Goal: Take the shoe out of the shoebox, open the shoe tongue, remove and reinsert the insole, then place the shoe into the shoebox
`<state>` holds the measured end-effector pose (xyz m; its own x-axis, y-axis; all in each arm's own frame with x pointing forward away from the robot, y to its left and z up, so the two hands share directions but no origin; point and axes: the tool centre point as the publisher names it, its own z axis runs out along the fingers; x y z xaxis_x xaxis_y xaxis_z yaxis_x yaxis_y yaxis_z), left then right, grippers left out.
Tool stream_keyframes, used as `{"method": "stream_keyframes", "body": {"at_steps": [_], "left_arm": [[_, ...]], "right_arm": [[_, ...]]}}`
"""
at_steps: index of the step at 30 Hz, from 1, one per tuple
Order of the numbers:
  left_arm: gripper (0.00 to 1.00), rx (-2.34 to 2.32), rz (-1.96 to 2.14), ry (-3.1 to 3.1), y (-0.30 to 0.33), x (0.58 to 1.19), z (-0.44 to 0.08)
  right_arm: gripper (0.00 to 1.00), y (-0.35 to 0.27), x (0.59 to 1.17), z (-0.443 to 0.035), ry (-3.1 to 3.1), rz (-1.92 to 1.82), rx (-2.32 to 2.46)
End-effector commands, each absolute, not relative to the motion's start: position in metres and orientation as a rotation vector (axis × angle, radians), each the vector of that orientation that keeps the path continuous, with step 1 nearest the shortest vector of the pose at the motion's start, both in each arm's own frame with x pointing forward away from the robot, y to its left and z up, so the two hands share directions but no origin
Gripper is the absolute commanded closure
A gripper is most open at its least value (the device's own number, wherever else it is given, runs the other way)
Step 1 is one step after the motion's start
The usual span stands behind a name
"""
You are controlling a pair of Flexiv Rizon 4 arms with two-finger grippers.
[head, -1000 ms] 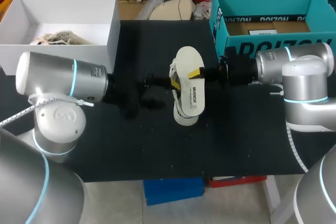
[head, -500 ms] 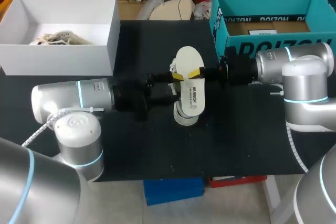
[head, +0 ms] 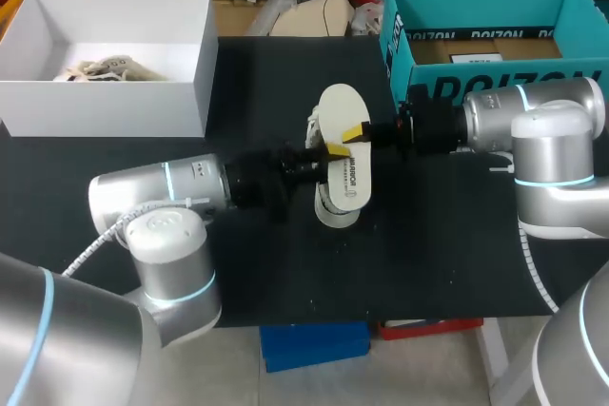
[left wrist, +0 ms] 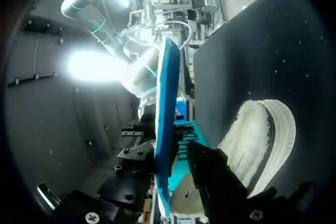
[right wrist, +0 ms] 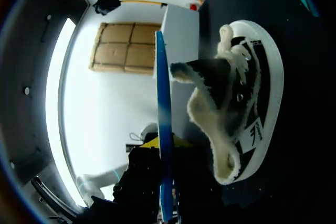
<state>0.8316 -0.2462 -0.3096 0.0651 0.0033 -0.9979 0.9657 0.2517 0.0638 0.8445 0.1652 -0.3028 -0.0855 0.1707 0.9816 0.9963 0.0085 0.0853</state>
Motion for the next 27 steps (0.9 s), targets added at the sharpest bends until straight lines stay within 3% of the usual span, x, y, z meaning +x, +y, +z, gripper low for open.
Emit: {"method": "stream_keyframes", "body": {"at_steps": [1,5,16,17,18,27], "left_arm": [[0.82,1.044,-0.973,1.26,-0.255,0.836,-0.31],[0.95,1.026,-0.979,1.239,-0.256,0.839,-0.306],[1.0,1.011,-0.988,1.208,-0.252,0.842,-0.304],[1.0,1.024,-0.988,1.216,-0.252,0.842,-0.304],[1.0,1.03,-0.989,1.222,-0.252,0.841,-0.305],[1.0,1.189,-0.943,1.363,-0.234,0.832,-0.307]], "right_arm": [[1.0,0.166,0.844,-0.303,-1.401,-1.186,-1.295],[1.0,0.166,0.844,-0.303,-1.401,-1.186,-1.295],[1.0,0.166,0.844,-0.303,-1.401,-1.186,-1.295],[0.68,0.165,0.845,-0.303,-1.399,-1.184,-1.296],[0.0,0.164,0.845,-0.302,-1.398,-1.181,-1.307],[0.0,0.131,0.842,-0.297,-1.464,-1.184,-1.501]]}}
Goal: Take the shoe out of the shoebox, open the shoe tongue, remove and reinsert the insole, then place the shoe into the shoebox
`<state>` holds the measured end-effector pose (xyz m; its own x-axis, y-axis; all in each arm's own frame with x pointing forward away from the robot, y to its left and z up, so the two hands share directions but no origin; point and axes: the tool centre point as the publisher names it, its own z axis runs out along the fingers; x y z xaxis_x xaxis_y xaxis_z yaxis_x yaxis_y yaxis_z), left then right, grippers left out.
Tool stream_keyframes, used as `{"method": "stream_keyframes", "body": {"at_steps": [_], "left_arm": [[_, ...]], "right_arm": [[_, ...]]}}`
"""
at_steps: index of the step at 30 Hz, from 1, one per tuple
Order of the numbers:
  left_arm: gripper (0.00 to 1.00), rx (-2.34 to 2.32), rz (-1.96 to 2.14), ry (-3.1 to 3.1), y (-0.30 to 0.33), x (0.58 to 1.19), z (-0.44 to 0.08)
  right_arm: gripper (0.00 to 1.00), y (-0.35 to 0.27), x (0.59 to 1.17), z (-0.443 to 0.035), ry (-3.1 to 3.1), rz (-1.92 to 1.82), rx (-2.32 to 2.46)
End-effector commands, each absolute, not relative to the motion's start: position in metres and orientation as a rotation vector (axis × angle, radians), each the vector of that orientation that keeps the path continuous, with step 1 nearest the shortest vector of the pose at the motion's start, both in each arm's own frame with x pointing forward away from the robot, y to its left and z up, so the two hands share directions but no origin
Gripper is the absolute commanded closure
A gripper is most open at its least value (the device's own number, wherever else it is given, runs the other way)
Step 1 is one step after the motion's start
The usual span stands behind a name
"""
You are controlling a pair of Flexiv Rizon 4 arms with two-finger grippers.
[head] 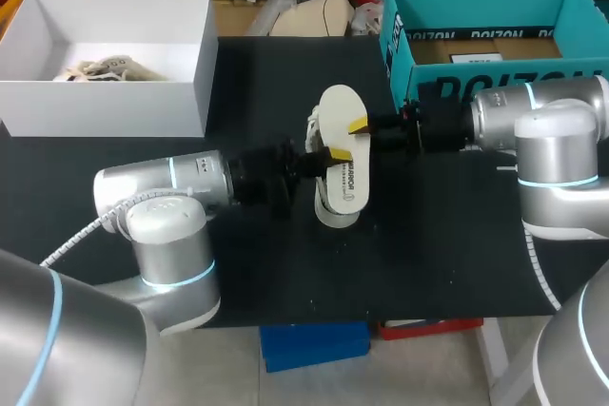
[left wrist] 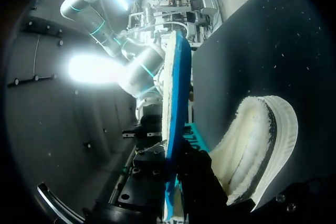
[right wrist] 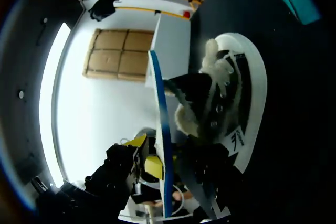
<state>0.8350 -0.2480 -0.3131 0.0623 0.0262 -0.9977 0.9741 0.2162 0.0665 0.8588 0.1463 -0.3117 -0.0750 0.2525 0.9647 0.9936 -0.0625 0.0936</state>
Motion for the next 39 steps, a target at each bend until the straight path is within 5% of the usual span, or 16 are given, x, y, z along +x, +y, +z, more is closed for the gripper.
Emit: {"method": "stream_keyframes", "body": {"at_steps": [1,14,39], "left_arm": [[1.0,1.21,-0.943,1.367,-0.231,0.83,-0.308],[1.0,1.58,-0.85,1.658,-0.197,0.795,-0.333],[1.0,1.578,-0.985,1.867,-0.172,0.776,-0.341]], "right_arm": [[0.0,0.126,0.84,-0.297,-1.48,-1.172,-1.531],[0.0,0.088,0.803,-0.284,-1.646,-1.13,-1.773],[0.0,0.083,0.803,-0.283,-1.671,-1.112,-1.766]]}}
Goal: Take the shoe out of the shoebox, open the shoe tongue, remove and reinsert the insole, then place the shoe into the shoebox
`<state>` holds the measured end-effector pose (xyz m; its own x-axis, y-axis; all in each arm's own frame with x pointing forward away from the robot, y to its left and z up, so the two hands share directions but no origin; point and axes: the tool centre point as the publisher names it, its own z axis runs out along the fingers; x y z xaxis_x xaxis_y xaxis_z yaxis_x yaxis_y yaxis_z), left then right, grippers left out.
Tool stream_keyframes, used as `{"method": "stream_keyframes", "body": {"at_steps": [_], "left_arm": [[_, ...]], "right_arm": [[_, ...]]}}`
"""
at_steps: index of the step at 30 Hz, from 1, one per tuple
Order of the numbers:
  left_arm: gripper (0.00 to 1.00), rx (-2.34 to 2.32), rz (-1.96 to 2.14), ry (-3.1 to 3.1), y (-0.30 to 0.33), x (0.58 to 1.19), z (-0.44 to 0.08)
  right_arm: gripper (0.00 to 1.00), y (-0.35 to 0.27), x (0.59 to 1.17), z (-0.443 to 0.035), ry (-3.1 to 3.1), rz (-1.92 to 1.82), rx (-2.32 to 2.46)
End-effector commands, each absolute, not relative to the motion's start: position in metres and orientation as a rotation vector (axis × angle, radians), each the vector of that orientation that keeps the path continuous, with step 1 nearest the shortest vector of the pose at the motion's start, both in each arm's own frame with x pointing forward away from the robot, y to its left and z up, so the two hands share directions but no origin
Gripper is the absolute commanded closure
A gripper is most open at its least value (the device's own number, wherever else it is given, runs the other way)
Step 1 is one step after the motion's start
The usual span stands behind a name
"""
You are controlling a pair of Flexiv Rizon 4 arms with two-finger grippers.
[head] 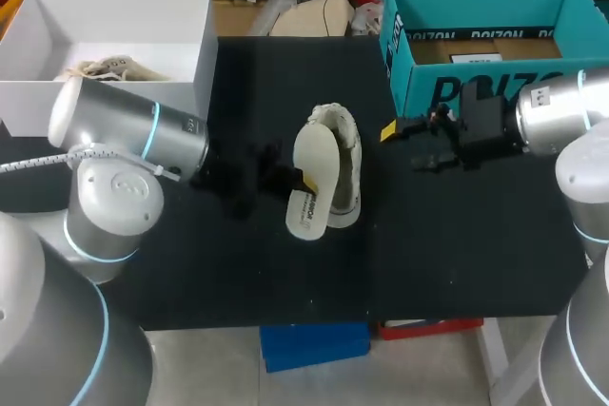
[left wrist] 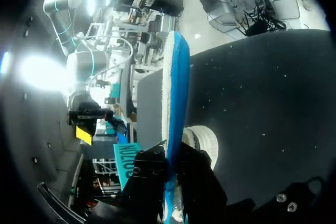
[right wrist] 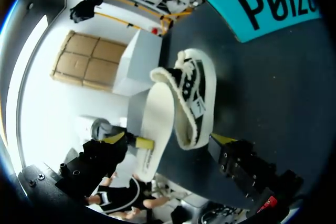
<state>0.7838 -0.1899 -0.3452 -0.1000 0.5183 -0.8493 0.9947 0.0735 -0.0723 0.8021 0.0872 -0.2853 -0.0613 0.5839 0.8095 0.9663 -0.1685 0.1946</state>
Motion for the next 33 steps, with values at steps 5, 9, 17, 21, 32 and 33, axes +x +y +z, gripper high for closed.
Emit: {"method": "stream_keyframes", "body": {"at_steps": [5,9,17,21,32,33], "left_arm": [[1.0,1.556,-1.108,1.966,-0.164,0.769,-0.338],[1.0,1.562,-1.171,1.997,-0.166,0.763,-0.338],[1.0,1.616,-1.221,2.045,-0.175,0.753,-0.339],[1.0,1.635,-1.242,2.062,-0.181,0.748,-0.337],[1.0,1.683,-1.31,2.128,-0.193,0.735,-0.322],[1.0,1.688,-1.298,2.124,-0.194,0.736,-0.322]], "right_arm": [[0.0,0.072,0.791,-0.275,-1.709,-1.104,-1.753],[0.0,0.064,0.778,-0.268,-1.743,-1.097,-1.736],[0.0,0.056,0.753,-0.255,-1.846,-1.112,-1.698],[0.0,0.052,0.743,-0.249,-1.892,-1.135,-1.694],[0.0,0.051,0.741,-0.248,-1.897,-1.142,-1.69],[0.0,0.051,0.741,-0.248,-1.897,-1.142,-1.69]]}}
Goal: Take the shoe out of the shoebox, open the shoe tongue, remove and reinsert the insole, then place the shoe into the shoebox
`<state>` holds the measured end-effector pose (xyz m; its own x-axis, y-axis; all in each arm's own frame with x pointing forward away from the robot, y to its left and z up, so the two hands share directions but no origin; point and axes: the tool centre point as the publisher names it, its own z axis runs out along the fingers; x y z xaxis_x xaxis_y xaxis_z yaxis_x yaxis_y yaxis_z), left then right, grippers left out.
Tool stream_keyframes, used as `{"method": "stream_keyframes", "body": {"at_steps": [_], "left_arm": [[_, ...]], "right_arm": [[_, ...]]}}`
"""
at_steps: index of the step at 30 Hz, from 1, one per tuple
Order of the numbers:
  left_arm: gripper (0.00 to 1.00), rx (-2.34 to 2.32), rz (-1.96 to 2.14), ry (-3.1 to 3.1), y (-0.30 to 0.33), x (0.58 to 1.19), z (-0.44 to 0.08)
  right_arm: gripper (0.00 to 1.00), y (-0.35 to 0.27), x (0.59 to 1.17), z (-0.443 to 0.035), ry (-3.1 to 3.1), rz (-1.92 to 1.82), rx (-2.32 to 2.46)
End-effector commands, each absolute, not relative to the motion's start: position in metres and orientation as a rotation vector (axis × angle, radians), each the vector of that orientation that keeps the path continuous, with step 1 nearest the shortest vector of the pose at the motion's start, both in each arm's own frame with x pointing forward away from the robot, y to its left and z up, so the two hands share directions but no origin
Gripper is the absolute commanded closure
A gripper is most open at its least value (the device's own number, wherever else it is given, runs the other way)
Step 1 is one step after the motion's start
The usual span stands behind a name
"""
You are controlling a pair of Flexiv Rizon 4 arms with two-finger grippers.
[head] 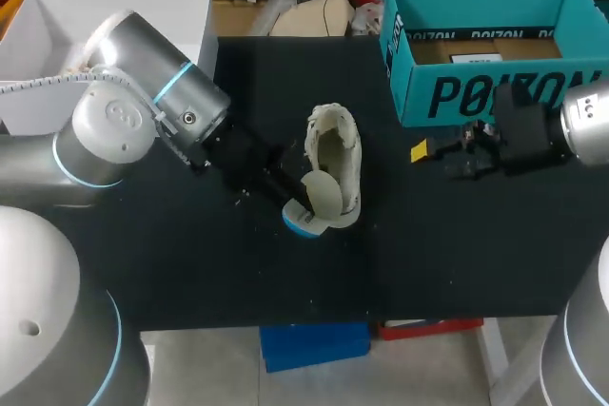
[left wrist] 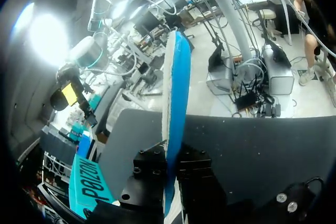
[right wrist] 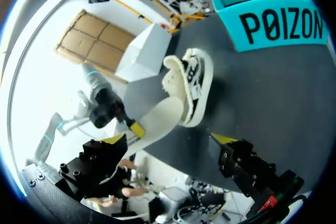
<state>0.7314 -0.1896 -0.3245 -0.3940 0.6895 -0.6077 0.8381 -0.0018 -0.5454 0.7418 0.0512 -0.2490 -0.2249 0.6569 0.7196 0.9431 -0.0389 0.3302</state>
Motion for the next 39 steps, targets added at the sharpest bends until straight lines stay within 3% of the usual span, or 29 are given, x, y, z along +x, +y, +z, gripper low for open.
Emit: {"method": "stream_keyframes", "body": {"at_steps": [1,39], "left_arm": [[1.0,1.687,-1.299,2.127,-0.194,0.737,-0.322],[1.0,1.668,-1.183,2.039,-0.235,0.832,-0.376]], "right_arm": [[0.0,0.051,0.741,-0.248,-1.897,-1.142,-1.69],[0.0,0.051,0.741,-0.248,-1.897,-1.142,-1.69]]}}
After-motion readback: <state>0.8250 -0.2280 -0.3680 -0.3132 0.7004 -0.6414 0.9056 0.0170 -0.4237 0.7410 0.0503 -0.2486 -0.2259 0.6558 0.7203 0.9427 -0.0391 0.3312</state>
